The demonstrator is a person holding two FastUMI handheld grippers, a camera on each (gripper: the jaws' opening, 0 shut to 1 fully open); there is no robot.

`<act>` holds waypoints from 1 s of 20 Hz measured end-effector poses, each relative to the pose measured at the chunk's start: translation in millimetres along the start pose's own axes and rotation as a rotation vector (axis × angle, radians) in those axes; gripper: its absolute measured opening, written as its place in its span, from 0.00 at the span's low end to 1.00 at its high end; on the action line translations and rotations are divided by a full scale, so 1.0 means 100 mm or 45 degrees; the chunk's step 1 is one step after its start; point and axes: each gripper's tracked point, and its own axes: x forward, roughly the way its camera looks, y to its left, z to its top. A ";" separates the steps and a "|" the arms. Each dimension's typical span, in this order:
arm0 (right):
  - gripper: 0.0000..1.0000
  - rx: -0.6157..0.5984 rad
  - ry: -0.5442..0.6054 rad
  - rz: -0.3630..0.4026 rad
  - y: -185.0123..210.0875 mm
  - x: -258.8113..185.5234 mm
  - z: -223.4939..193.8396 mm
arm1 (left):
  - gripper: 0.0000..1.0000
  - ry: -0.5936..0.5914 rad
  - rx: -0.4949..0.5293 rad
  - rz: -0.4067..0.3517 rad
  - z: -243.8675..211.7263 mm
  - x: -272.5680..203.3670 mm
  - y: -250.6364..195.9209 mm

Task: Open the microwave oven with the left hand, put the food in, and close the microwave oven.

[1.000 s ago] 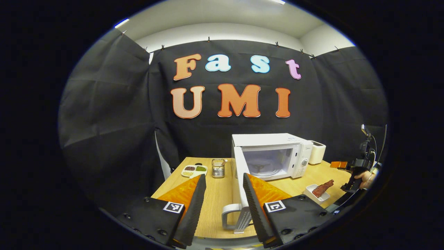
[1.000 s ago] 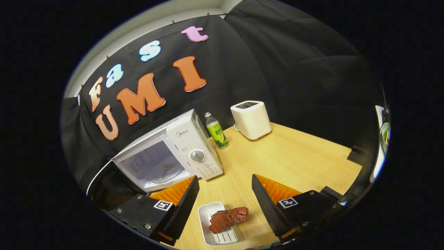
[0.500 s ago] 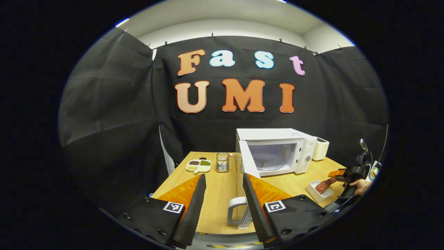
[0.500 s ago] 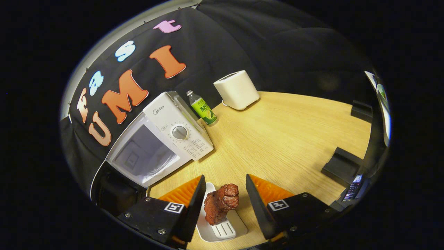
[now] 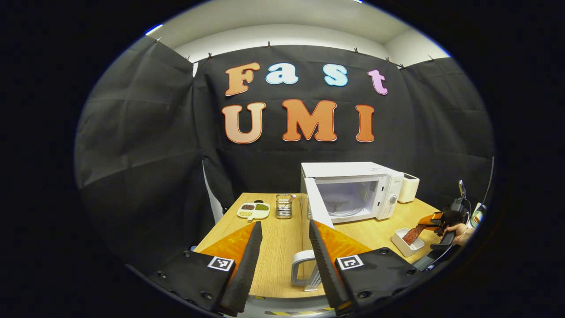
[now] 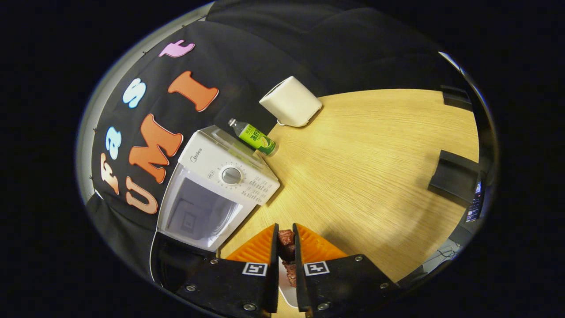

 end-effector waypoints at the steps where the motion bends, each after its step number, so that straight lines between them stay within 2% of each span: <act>1: 0.15 -0.021 0.006 -0.001 0.00 0.00 -0.02 | 0.75 0.000 -0.005 0.002 0.00 0.00 0.01; 2: 0.12 -0.042 0.010 -0.009 -0.01 -0.02 -0.01 | 0.75 -0.002 -0.011 0.006 0.00 0.01 0.02; 3: 0.12 -0.066 0.005 -0.015 -0.01 -0.03 0.02 | 0.65 -0.004 -0.013 0.011 0.01 0.00 0.04; 4: 0.10 -0.092 -0.007 -0.026 -0.01 -0.03 0.04 | 0.75 -0.005 -0.014 0.016 0.00 0.02 0.07; 6: 0.07 -0.123 -0.031 -0.025 0.04 -0.11 0.13 | 0.66 -0.003 -0.016 0.026 -0.01 0.04 0.12; 7: 0.07 -0.135 -0.038 -0.024 0.06 -0.15 0.18 | 0.70 -0.002 -0.019 0.031 -0.03 0.04 0.15; 9: 0.07 -0.172 -0.071 -0.029 0.10 -0.22 0.29 | 0.70 -0.003 -0.025 0.041 -0.03 0.05 0.20; 12: 0.07 -0.209 -0.099 -0.006 0.33 -0.26 0.42 | 0.70 0.001 -0.029 0.047 -0.03 0.08 0.25; 13: 0.07 -0.222 -0.102 0.004 0.42 -0.24 0.46 | 0.66 -0.001 -0.033 0.048 -0.03 0.08 0.28; 14: 0.07 -0.234 -0.104 0.016 0.51 -0.24 0.45 | 0.75 -0.001 -0.039 0.049 -0.03 0.08 0.30; 15: 0.07 -0.239 -0.106 0.033 0.61 -0.22 0.46 | 0.65 -0.001 -0.043 0.051 -0.03 0.08 0.33; 20: 0.07 -0.205 -0.074 0.173 1.33 -0.08 0.25 | 0.70 0.002 -0.018 0.070 0.01 0.10 0.46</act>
